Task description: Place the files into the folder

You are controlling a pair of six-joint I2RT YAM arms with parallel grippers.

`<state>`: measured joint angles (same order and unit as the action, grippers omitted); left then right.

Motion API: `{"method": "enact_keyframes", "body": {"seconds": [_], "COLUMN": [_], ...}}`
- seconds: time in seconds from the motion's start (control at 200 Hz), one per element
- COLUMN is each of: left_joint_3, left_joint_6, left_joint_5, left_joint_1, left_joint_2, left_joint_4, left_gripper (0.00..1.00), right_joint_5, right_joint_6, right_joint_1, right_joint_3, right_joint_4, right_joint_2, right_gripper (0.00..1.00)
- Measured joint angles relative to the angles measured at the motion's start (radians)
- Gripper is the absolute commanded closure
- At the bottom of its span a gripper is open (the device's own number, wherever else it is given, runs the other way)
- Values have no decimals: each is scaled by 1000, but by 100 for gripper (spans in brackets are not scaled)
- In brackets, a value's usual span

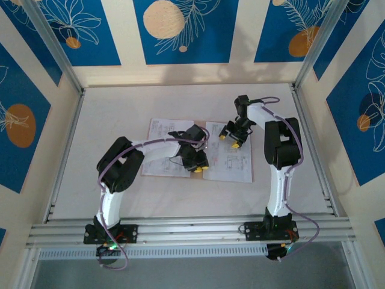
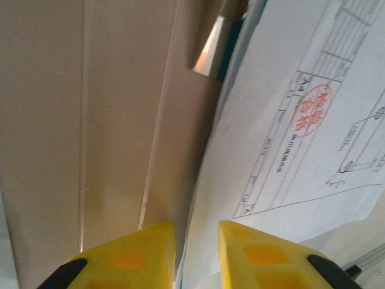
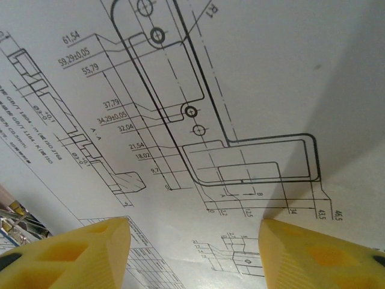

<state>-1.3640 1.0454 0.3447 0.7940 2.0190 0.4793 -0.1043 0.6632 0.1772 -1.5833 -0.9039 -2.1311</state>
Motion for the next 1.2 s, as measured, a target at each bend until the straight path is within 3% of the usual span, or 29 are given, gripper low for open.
{"method": "enact_keyframes", "body": {"seconds": [0.445,0.79,0.88,0.985,1.035,1.2], "left_joint_3": [71,187,203,232,238,241], "left_joint_6": [-9,-116,-140,-152,-155,-158], "left_joint_5": [-15,-65,-72,-73,-69,-66], "left_joint_1": [-24,-145,-149,-148,-148,-136], "left_joint_2": [-84,-176,-179,-179,-179,-180], "left_joint_4": [7,93,102,100,97,82], "left_gripper": [76,90,93,96,96,97], "right_joint_5": [-6,-55,-72,-89,-97,-117], "right_joint_6": [0,27,47,66,66,96], "right_joint_1": [0,17,23,32,37,58], "right_joint_3": [-18,-100,-100,-103,-106,-203], "right_joint_4": [-6,-6,1,21,31,56], "right_joint_2": [-1,78,103,105,102,28], "right_gripper": [38,35,42,72,81,94]}}
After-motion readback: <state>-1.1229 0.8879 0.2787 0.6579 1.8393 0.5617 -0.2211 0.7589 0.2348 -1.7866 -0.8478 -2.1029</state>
